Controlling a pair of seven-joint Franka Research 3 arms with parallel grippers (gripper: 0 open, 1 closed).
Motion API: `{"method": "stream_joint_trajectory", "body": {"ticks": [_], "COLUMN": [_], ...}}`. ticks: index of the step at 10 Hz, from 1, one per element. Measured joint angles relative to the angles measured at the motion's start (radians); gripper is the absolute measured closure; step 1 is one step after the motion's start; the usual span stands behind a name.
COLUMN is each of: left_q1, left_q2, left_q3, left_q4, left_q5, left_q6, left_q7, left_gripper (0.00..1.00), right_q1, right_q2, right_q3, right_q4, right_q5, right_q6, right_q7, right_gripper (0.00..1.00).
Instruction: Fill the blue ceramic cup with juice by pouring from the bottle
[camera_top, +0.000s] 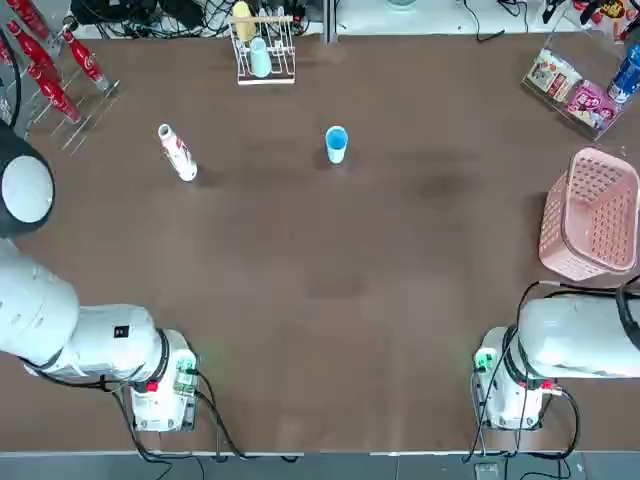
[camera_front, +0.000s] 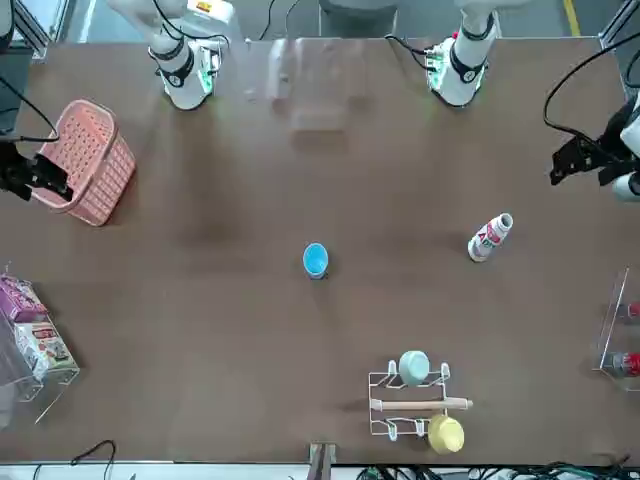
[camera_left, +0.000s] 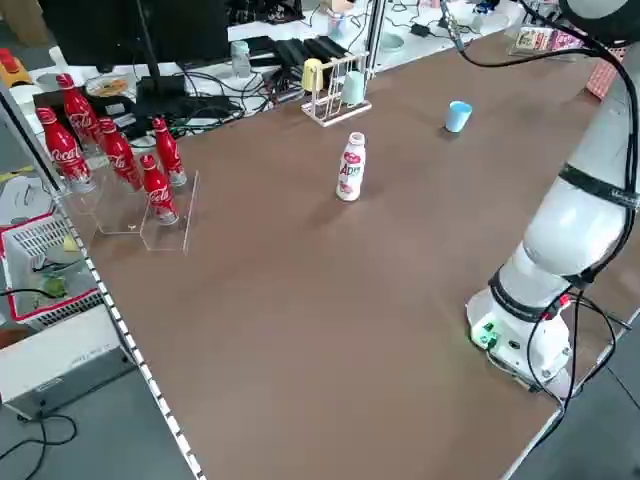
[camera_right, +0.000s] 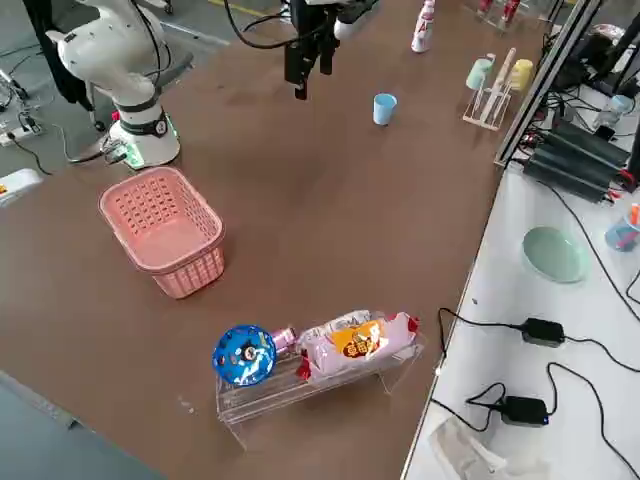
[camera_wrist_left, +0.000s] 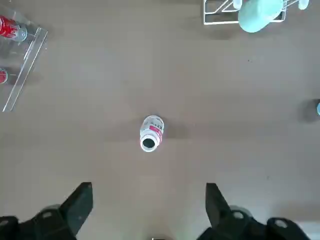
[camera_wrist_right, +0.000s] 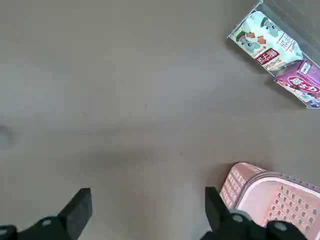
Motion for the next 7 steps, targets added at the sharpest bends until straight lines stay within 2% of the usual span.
{"method": "stream_joint_trajectory", "body": {"ticks": [2, 5, 7], "left_q1": [0.0, 0.009, 0.052], "left_q2": [0.0, 0.0, 0.002], "left_q3": [0.0, 0.01, 0.014], "left_q4": [0.0, 0.0, -0.001], "left_q5": [-0.008, -0.024, -0.054], "left_q6": [0.0, 0.0, 0.003], "left_q7": [0.032, 0.218, 0.387], "left_gripper": [0.0, 0.0, 0.0], "right_q1": [0.001, 0.014, 0.059], "right_q2": [0.0, 0.0, 0.006], "right_q3": [0.001, 0.01, 0.015], "right_q4": [0.0, 0.0, -0.003], "right_q5": [0.0, 0.003, 0.043], "right_q6": [0.0, 0.003, 0.032], "right_q7": [0.0, -0.002, -0.003], "right_gripper": [0.0, 0.0, 0.0]}}
